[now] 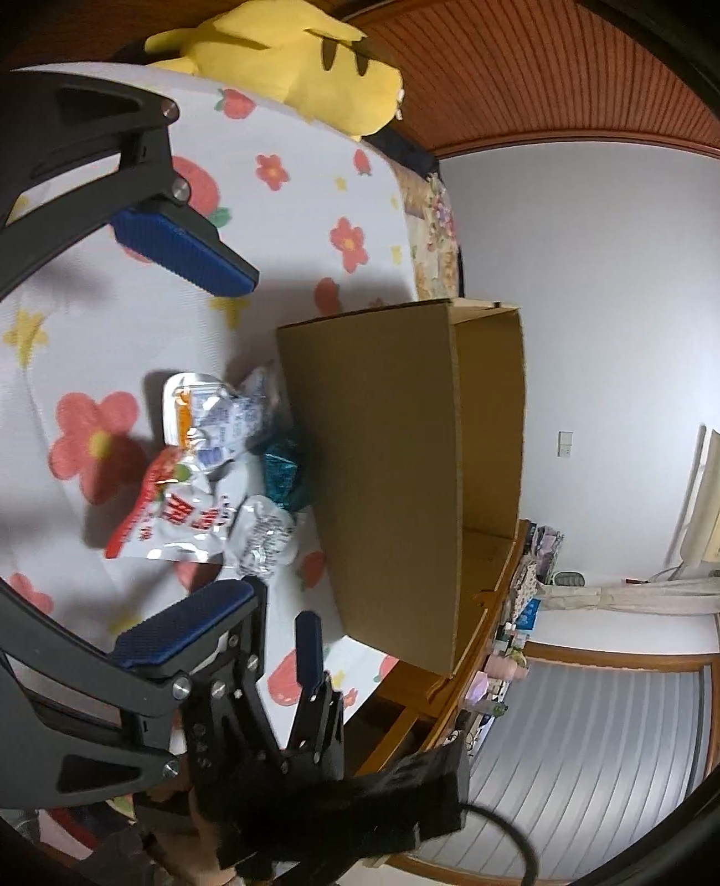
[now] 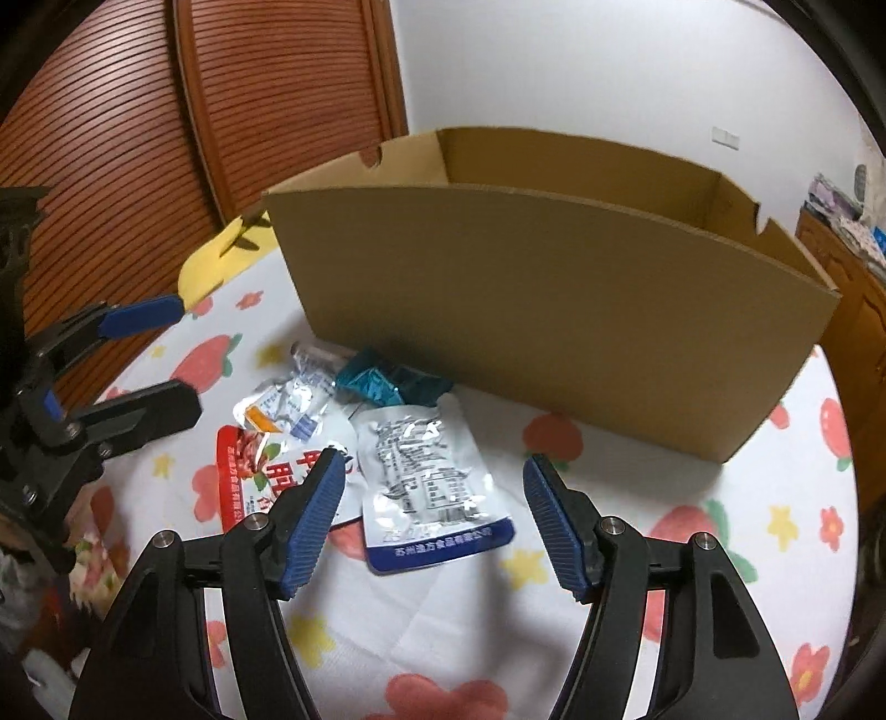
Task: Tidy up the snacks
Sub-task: 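Withdraw both tools and reach toward the remaining snacks, then grasp the red-white duck-gizzard pouch with the left tool while the right tool grasps the silver foil packet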
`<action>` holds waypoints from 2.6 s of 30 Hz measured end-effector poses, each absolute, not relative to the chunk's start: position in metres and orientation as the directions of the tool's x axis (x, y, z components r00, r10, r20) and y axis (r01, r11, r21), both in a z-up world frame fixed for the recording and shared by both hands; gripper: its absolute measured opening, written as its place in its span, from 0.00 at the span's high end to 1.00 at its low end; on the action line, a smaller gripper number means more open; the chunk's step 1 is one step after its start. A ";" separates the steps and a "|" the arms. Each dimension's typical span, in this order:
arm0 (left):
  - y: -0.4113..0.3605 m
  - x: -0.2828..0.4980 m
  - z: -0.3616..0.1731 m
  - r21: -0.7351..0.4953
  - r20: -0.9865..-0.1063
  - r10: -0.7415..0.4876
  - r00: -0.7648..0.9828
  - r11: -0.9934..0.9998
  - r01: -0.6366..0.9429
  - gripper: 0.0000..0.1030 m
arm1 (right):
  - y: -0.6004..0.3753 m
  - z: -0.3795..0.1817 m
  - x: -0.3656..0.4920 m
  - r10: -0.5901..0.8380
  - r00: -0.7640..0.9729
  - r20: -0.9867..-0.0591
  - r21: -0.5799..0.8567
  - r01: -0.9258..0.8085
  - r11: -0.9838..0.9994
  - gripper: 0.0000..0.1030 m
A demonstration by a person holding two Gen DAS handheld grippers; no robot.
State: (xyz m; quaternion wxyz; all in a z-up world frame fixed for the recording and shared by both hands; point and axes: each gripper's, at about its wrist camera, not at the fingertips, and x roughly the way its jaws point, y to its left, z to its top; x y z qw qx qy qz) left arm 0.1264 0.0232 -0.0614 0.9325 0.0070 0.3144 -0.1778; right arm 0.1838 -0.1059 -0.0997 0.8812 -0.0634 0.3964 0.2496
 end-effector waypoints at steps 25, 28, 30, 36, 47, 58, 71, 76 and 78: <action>0.028 0.114 -0.080 -0.106 -0.622 -0.332 0.709 0.933 0.344 0.00 | -0.080 -0.130 0.205 0.308 0.509 -0.803 0.012 -0.504 0.864 0.33; 0.027 0.114 -0.080 -0.108 -0.622 -0.335 0.708 0.932 0.345 0.00 | -0.082 -0.130 0.205 0.313 0.505 -0.804 0.022 -0.502 0.865 0.34; 0.025 0.114 -0.081 -0.105 -0.625 -0.334 0.706 0.932 0.348 0.00 | -0.082 -0.131 0.205 0.313 0.504 -0.805 0.019 -0.505 0.863 0.34; 0.022 0.115 -0.081 -0.094 -0.629 -0.333 0.703 0.930 0.356 0.01 | -0.081 -0.132 0.203 0.311 0.512 -0.801 0.011 -0.506 0.862 0.35; 0.005 0.121 -0.080 -0.052 -0.653 -0.339 0.678 0.912 0.406 0.01 | -0.104 -0.128 0.184 0.296 0.516 -0.804 0.000 -0.498 0.867 0.37; -0.026 0.140 -0.093 0.001 -0.747 -0.313 0.586 0.881 0.472 0.10 | -0.140 -0.129 0.167 0.222 0.567 -0.793 -0.064 -0.440 0.896 0.36; -0.045 0.157 -0.100 -0.006 -0.828 -0.291 0.480 0.860 0.511 0.33 | -0.145 -0.130 0.168 0.244 0.568 -0.786 -0.031 -0.431 0.902 0.35; -0.054 0.159 -0.103 0.038 -0.846 -0.251 0.470 0.850 0.525 0.33 | -0.146 -0.130 0.168 0.246 0.569 -0.785 -0.028 -0.429 0.903 0.35; -0.058 0.160 -0.104 0.050 -0.853 -0.238 0.464 0.848 0.527 0.33 | -0.146 -0.131 0.168 0.246 0.569 -0.784 -0.029 -0.430 0.903 0.35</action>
